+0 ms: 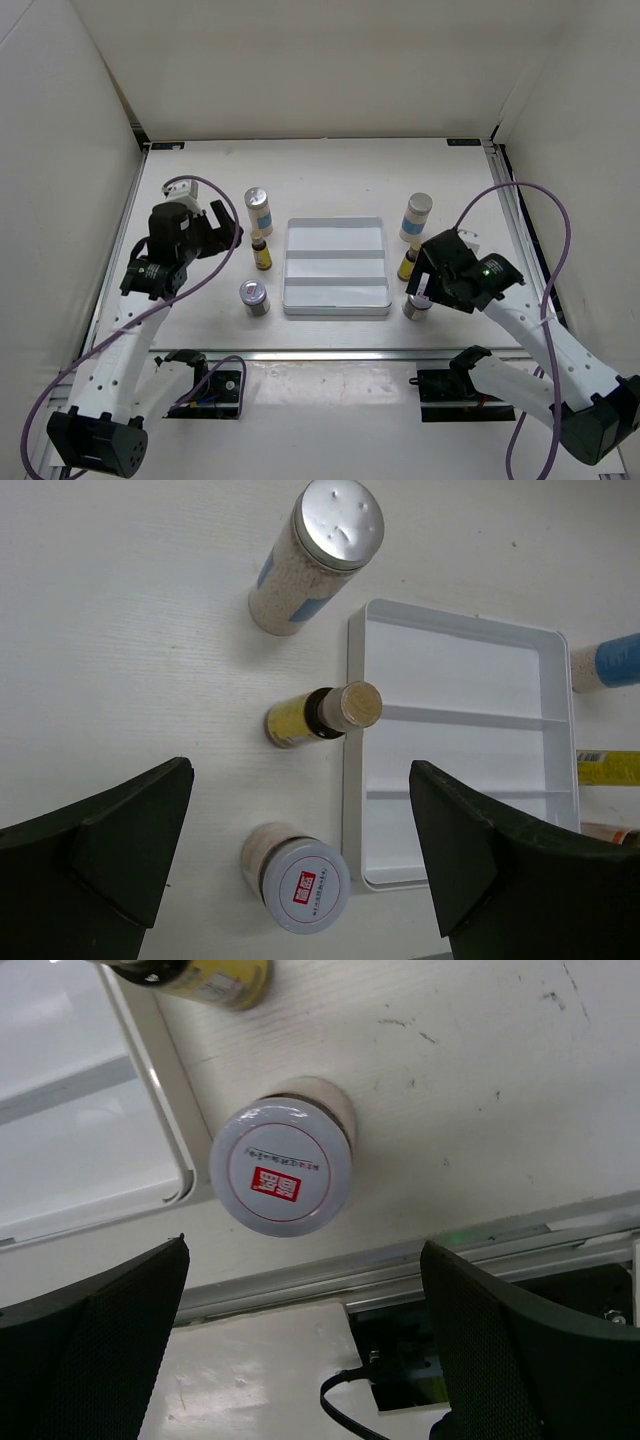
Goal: Organize the condiment bottles
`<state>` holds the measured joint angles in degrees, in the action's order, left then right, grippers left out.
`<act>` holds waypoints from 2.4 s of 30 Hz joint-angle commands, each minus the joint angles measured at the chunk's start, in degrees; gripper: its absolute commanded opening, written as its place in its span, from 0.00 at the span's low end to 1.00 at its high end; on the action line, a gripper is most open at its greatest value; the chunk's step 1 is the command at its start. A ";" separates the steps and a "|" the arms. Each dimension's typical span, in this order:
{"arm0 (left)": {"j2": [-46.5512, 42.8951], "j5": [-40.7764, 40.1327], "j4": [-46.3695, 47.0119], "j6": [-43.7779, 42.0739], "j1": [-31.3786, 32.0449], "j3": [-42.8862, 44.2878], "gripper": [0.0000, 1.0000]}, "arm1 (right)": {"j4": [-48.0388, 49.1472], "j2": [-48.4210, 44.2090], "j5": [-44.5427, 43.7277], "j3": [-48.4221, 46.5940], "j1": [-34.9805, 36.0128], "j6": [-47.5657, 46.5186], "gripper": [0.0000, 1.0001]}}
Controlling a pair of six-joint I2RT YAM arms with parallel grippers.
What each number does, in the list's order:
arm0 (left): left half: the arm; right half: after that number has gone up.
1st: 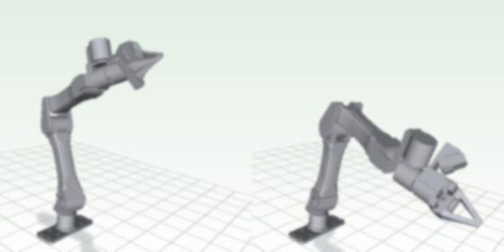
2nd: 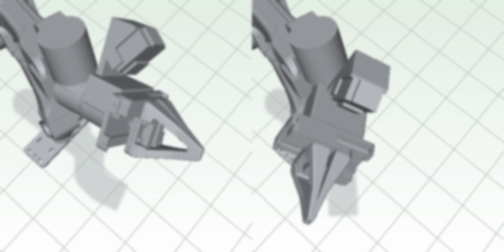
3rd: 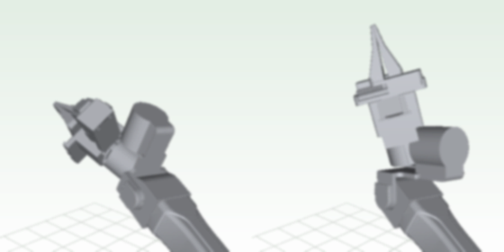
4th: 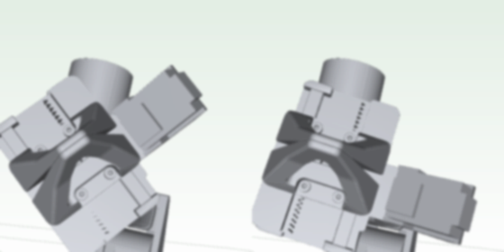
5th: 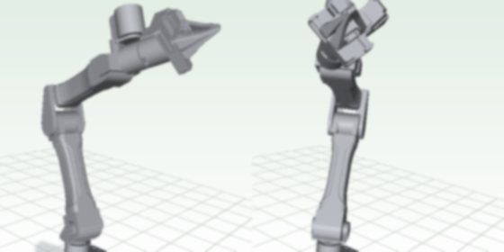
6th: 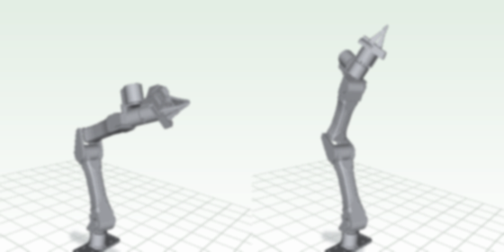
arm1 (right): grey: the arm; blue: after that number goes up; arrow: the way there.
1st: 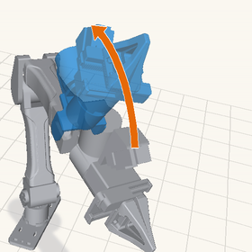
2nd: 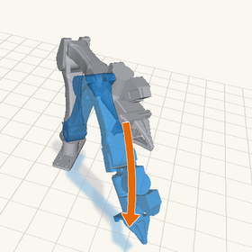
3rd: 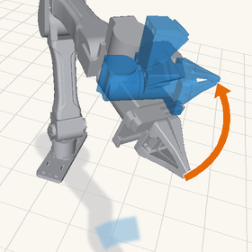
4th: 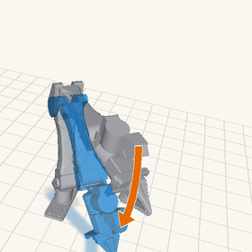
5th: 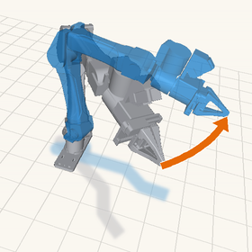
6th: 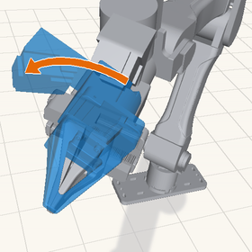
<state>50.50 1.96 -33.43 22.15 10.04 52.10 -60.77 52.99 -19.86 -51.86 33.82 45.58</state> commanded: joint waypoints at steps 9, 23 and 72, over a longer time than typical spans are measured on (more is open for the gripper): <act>-1.90 -3.44 -0.85 4.83 0.15 -3.14 1.00 | -1.45 3.87 -2.99 2.54 0.28 4.25 1.00; 1.44 -3.98 -0.32 4.83 0.15 -2.09 1.00 | 6.54 10.20 -1.24 5.45 0.28 2.24 0.95; -2.59 -3.97 -5.32 5.97 0.15 -2.70 1.00 | 19.90 22.93 -5.19 -7.29 19.17 -5.77 0.00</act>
<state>51.40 -1.13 -36.12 27.40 10.04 49.10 -47.00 74.89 -24.18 -58.98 52.69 40.60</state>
